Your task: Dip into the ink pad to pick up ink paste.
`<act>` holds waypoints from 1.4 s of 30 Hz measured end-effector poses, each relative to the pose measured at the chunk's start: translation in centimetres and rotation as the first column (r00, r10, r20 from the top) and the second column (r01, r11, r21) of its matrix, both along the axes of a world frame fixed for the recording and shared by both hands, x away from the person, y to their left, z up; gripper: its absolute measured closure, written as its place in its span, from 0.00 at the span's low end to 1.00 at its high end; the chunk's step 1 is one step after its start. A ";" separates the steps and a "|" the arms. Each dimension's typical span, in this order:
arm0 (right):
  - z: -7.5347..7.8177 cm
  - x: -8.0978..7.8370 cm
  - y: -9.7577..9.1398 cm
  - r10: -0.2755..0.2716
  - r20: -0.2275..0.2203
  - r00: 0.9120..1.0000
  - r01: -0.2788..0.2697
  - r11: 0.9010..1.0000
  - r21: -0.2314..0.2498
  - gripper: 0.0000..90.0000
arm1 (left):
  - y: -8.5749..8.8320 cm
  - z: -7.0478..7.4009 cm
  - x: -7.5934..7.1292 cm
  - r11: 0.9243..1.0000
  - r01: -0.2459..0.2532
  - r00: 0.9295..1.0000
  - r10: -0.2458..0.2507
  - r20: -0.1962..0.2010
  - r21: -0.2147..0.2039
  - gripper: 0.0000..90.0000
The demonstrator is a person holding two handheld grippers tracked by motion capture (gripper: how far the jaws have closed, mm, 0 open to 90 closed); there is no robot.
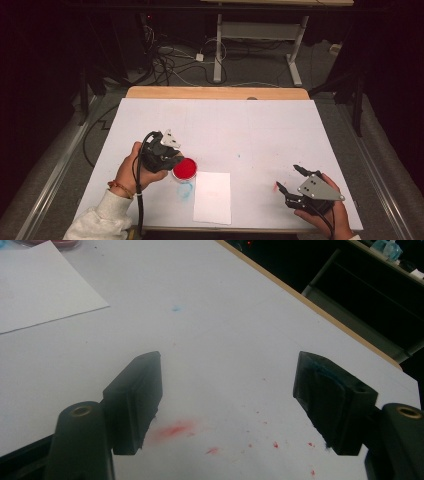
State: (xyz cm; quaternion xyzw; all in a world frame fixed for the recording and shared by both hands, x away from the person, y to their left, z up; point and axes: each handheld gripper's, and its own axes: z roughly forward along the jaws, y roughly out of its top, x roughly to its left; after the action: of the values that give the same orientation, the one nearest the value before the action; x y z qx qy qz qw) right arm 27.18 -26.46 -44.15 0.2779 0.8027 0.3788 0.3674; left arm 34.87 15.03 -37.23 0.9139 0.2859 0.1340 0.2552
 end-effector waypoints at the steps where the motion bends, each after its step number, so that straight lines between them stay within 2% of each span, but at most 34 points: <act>1: 0.0 0.0 0.0 -0.001 -0.001 1.000 0.001 1.000 0.000 0.31 | -0.1 -0.2 0.1 1.000 -0.001 1.000 0.001 0.000 -0.004 0.82; 5: 0.0 0.0 0.0 0.000 -0.002 1.000 0.000 1.000 -0.003 0.31 | -0.8 -1.3 0.5 1.000 0.020 1.000 -0.020 -0.019 0.007 0.82; 7: -0.1 0.0 0.1 0.002 -0.001 1.000 -0.002 1.000 -0.007 0.31 | -1.3 -2.1 1.0 0.999 0.034 0.999 -0.033 -0.042 0.025 0.82; 13: -0.1 0.0 0.1 0.001 -0.005 1.000 -0.001 1.000 -0.010 0.31 | -2.2 -4.1 2.3 0.997 0.044 0.995 -0.038 -0.091 0.064 0.82; 22: -0.2 0.1 0.1 0.000 -0.009 1.000 -0.001 1.000 -0.013 0.31 | -2.5 -5.7 3.4 0.994 0.043 0.989 -0.029 -0.144 0.099 0.82; 36: -0.3 0.1 0.1 0.004 -0.010 1.000 -0.004 1.000 -0.018 0.31 | -2.5 -6.4 3.8 0.995 0.032 0.984 -0.015 -0.175 0.091 0.82; 42: -0.3 0.0 0.2 0.006 -0.010 1.000 -0.006 1.000 -0.021 0.31 | -2.0 -6.6 3.9 0.998 0.027 0.982 -0.015 -0.186 0.057 0.82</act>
State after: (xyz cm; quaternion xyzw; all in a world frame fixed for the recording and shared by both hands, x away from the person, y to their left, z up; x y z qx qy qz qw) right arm 27.21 -26.27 -44.41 0.2734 0.8092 0.3702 0.3651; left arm 38.81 13.00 -43.83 0.9325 0.2946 0.0542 0.2015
